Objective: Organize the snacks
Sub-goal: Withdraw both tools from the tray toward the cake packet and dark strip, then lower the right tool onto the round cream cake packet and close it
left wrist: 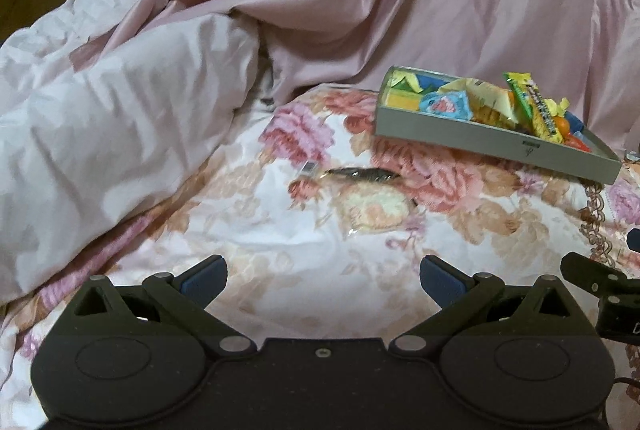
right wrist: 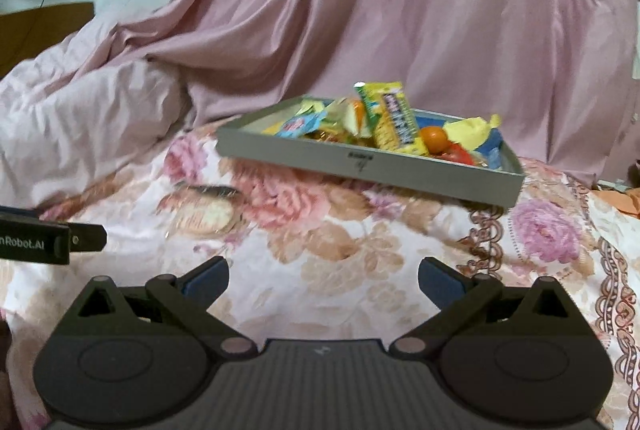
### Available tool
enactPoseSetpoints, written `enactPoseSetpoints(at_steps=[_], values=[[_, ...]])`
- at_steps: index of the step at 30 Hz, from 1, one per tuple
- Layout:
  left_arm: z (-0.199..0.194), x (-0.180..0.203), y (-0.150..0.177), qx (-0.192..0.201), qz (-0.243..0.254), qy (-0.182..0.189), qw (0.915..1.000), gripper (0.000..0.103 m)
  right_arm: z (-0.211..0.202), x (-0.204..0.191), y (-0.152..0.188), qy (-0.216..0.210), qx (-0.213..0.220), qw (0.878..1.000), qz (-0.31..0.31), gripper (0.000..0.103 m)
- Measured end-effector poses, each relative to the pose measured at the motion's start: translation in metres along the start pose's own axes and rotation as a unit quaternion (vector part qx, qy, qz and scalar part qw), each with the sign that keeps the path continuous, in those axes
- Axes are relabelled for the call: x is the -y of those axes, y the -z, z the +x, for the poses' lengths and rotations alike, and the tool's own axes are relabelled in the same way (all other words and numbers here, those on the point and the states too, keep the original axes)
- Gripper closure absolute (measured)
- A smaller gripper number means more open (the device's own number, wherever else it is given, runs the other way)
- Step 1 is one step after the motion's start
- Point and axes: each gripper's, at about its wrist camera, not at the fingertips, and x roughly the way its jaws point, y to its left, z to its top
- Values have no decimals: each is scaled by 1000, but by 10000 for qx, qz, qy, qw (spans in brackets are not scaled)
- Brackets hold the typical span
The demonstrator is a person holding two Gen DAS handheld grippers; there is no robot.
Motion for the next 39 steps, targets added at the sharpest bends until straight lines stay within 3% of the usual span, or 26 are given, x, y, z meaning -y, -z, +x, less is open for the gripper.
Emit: enactPoseSetpoints(at_steps=[7, 16, 22, 26, 31, 35, 39], values=[[13, -15, 11, -10, -62, 34, 10000, 1, 15, -18, 5, -44, -224, 9991, -361, 0], [58, -27, -1, -16, -681, 117, 9976, 1, 42, -28, 10, -64, -506, 9977, -447, 0], [87, -33, -9, -85, -1033, 215, 9944, 1, 55, -31, 10, 111, -436, 9971, -621, 0], [99, -41, -13, -71, -1172, 8, 9931, 1, 70, -33, 6, -33, -430, 9970, -641, 0], [105, -54, -13, 11, -1313, -241, 9911, 1, 87, -43, 1, -516, -418, 9957, -645, 0], [101, -59, -9, 226, -1329, -659, 9887, 1, 102, -59, -4, -771, -428, 9939, -668, 0], [104, -70, -8, 171, -1503, -809, 9852, 1, 122, -81, -14, -877, -436, 9926, -718, 0]])
